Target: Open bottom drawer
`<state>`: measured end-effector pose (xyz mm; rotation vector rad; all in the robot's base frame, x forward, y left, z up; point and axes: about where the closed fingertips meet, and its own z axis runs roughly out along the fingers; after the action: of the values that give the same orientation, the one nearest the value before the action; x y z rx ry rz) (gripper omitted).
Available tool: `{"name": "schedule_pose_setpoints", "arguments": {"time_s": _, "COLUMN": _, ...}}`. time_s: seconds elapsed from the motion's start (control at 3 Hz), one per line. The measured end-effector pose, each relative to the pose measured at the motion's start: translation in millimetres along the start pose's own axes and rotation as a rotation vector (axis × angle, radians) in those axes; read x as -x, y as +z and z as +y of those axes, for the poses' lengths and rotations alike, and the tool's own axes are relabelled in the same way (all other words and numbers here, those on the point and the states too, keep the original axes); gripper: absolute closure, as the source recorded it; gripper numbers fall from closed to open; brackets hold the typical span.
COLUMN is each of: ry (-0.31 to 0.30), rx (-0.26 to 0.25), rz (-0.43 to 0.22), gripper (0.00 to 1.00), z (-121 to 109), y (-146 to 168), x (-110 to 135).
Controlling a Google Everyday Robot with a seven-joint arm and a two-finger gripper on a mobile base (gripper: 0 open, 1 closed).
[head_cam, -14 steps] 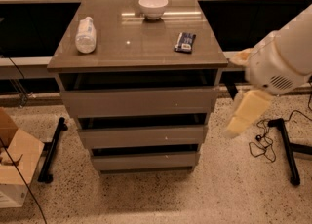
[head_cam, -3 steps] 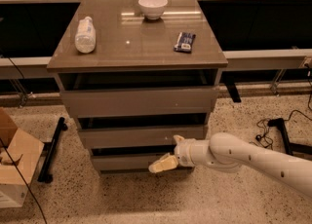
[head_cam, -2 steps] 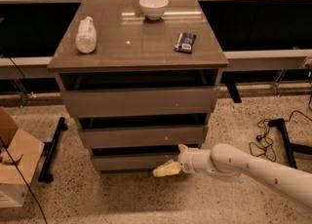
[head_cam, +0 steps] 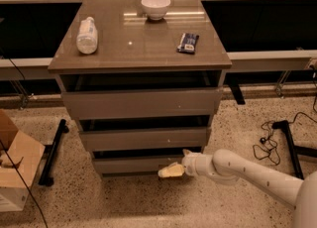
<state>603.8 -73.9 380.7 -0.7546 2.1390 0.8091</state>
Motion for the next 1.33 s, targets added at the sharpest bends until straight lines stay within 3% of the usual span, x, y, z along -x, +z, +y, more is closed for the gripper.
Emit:
{"name": "schedule_pose_setpoints", "arguments": {"time_s": 0.67, "ry": 0.077, "rx": -0.075, "rz": 0.029, "gripper": 0.0, "z": -39.0, "y": 60.6, "x": -45.6}}
{"name": "schedule_pose_setpoints", "arguments": {"time_s": 1.0, "ry": 0.082, "rx": -0.099, "rz": -0.005, "gripper": 0.0, "z": -59.7, "y": 75.2, "x": -47.1}}
{"name": "schedule_pose_setpoints", "arguments": {"time_s": 1.33, "ry": 0.052, "rx": -0.107, "rz": -0.037, "gripper": 0.0, "z": -77.5, "y": 89.1, "x": -31.4}}
